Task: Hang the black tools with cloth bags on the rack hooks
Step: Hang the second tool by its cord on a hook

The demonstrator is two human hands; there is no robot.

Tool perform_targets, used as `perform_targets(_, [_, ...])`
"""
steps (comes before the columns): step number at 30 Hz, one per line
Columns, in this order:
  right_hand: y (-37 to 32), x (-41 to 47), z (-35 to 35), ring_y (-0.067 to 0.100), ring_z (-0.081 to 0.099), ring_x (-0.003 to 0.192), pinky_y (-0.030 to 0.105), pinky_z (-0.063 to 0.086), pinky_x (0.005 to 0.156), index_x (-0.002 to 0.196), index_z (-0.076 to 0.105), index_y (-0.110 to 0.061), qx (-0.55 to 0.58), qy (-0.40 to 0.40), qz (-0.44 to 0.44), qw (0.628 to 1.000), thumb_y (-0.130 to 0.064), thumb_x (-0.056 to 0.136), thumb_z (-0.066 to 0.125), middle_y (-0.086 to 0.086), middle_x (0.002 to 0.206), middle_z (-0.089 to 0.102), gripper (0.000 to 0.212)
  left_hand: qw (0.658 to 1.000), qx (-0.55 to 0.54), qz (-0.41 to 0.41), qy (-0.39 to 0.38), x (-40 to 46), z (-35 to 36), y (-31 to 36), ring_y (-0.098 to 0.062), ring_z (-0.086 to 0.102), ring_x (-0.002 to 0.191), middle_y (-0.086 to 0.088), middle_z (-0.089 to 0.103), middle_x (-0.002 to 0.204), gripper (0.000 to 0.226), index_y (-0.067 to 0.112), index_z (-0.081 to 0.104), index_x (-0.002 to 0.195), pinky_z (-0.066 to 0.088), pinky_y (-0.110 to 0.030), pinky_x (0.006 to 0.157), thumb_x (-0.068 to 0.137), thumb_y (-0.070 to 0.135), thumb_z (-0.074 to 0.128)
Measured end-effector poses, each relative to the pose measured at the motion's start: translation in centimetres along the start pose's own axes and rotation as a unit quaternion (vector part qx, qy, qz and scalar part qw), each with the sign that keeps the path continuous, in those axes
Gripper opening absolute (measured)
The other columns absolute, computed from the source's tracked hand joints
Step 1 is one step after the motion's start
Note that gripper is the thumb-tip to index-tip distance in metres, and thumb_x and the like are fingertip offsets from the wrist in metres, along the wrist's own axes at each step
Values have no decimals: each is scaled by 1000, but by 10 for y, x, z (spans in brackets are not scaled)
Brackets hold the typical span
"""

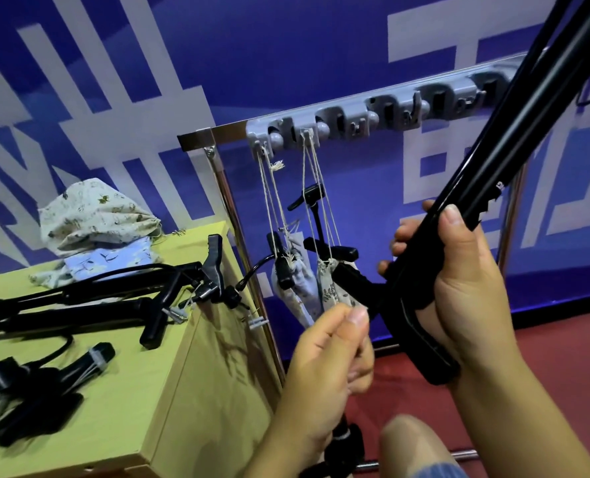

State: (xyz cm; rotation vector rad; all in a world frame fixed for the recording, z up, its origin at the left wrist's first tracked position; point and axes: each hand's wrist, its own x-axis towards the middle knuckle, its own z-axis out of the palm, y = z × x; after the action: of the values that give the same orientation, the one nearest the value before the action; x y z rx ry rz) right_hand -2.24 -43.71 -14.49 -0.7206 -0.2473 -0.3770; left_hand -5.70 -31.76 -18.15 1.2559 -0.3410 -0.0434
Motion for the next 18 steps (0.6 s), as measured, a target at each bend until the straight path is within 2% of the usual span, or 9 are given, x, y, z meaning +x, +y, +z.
perform_targets(6, [-5, -1, 1, 10, 56, 55, 28, 50, 50, 92, 52, -15, -2, 6, 24, 1000, -38, 79, 52, -3, 66, 61, 27, 999, 32, -1, -26, 1, -2, 4, -3, 24, 40, 6, 30, 47, 28, 21, 45, 58, 24, -11, 37, 77, 38, 57])
perform_targets(10, [-4, -2, 2, 14, 54, 58, 29, 52, 54, 102, 48, -10, -13, 42, 19, 999, -38, 83, 53, 2, 69, 54, 34, 998, 24, -45, -49, 3, -4, 5, -2, 26, 40, 5, 31, 48, 31, 15, 41, 62, 24, -9, 36, 75, 39, 58])
perform_targets(14, [-1, -3, -2, 24, 52, 65, 29, 52, 58, 108, 51, -8, -37, 100, 31, 994, -41, 88, 53, 11, 77, 49, 39, 995, 24, -82, -50, 4, -4, 3, 0, 26, 40, 9, 34, 49, 30, 18, 45, 59, 23, -8, 36, 79, 36, 58])
perform_targets(18, [5, -5, 0, 28, 54, 83, 46, 50, 81, 105, 54, -11, -56, 151, 39, 986, -47, 81, 57, 14, 90, 53, 43, 994, 53, -92, -30, 4, -10, 1, -3, 27, 42, 6, 34, 52, 27, 14, 45, 65, 26, -10, 37, 84, 33, 49])
